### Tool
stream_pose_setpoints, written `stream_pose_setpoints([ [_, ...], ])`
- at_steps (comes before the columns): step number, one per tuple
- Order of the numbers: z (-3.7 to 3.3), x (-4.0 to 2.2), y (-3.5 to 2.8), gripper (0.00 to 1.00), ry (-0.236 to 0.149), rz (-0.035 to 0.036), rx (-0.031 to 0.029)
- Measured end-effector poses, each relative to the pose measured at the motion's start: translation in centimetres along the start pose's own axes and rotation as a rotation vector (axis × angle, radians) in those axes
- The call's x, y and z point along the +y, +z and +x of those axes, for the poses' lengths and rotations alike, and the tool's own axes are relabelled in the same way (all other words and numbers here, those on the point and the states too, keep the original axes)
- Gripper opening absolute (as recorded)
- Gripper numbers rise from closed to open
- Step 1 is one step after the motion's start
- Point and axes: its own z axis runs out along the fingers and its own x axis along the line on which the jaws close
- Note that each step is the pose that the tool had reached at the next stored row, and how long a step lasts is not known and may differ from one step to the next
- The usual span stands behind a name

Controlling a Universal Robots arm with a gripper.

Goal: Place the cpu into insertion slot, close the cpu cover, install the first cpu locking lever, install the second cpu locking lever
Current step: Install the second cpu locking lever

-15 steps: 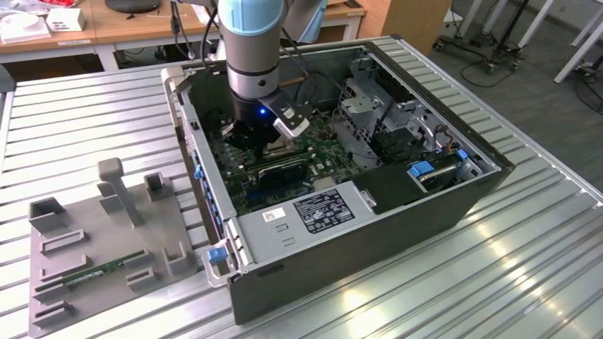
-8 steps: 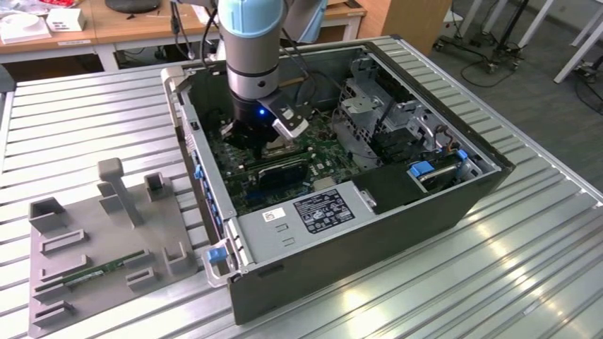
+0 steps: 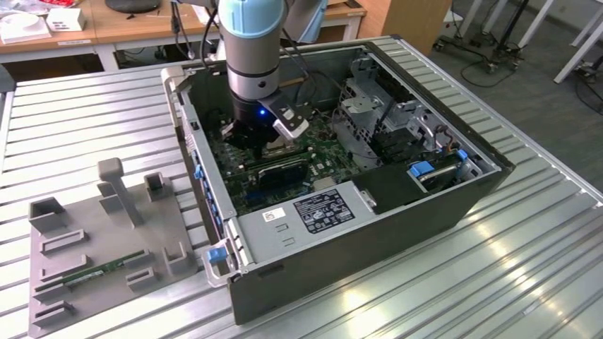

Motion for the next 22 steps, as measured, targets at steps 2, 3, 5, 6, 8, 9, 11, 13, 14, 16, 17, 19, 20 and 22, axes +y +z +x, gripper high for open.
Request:
stream_pose_setpoints([
  [2, 0.02, -0.12, 0.07, 0.11, 0.000, -0.0002, -0.0006],
  [3, 0.04, -0.17, 0.10, 0.11, 0.000, -0.0001, -0.0005],
  [5, 0.08, -0.25, 0.18, 0.11, 0.000, 0.0002, -0.0005],
  [6, 0.08, -0.29, 0.19, 0.11, 0.000, 0.0002, -0.0004],
  [8, 0.08, -0.29, 0.20, 0.11, 0.000, 0.0000, -0.0005],
  [9, 0.08, -0.30, 0.20, 0.11, 0.000, 0.0001, -0.0005],
  [11, 0.08, -0.30, 0.15, 0.11, 0.000, -0.0002, -0.0008],
  [13, 0.06, -0.27, -0.09, 0.11, 0.000, -0.0001, -0.0008],
  [14, 0.05, -0.25, -0.28, 0.11, 0.000, 0.0003, -0.0006],
  [16, 0.03, -0.22, -0.63, 0.11, 0.000, 0.0007, -0.0005],
  [17, 0.01, -0.20, -0.80, 0.11, 0.000, 0.0007, -0.0005],
  [19, -0.01, -0.16, -1.18, 0.11, 0.000, 0.0008, -0.0003],
  [20, -0.02, -0.14, -1.42, 0.11, 0.000, 0.0009, -0.0001],
  [22, -0.08, -0.10, -1.83, 0.11, 0.000, 0.0008, 0.0006],
])
